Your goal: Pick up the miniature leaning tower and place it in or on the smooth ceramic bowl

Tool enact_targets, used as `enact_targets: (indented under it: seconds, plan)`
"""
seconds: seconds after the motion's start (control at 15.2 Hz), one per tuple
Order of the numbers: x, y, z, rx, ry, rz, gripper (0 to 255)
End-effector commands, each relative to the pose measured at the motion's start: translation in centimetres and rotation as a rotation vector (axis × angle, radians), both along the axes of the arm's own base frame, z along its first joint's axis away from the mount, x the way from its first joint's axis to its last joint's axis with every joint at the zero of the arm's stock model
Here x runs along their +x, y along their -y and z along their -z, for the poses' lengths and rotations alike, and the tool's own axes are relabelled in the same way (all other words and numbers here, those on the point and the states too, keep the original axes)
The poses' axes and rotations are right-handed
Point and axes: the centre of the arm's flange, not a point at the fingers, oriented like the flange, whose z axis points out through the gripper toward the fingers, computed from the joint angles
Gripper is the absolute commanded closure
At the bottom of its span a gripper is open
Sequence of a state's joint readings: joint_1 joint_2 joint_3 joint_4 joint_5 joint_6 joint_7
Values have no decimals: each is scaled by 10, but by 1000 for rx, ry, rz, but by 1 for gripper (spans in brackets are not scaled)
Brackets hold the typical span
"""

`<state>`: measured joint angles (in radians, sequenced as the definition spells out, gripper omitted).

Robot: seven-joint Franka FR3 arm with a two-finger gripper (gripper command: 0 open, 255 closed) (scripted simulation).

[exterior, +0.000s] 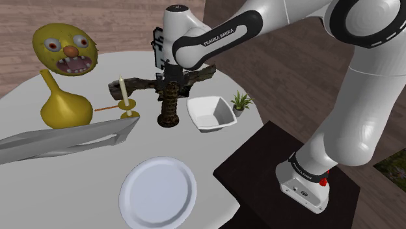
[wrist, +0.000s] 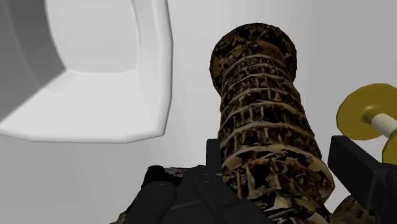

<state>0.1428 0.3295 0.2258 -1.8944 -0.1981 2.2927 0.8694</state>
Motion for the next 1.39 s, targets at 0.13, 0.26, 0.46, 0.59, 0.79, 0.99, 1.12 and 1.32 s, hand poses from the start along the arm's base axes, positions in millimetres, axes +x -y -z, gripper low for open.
enact_targets:
  seconds: [0.13, 0.26, 0.46, 0.59, 0.79, 0.99, 1.12, 1.32]
  plan:
    - [0, 0, -21, 0, 1, 0, 255]
    - [0, 0, -32, 0, 1, 0, 255]
    - [0, 0, -47, 0, 1, 0, 255]
    - [0, 0, -58, 0, 1, 0, 255]
    - [0, 0, -74, 0, 1, 0, 255]
    - [0, 0, -90, 0, 1, 0, 255]
    - [0, 0, -100, 0, 1, 0, 255]
    - [0, 0, -116, 0, 1, 0, 255]
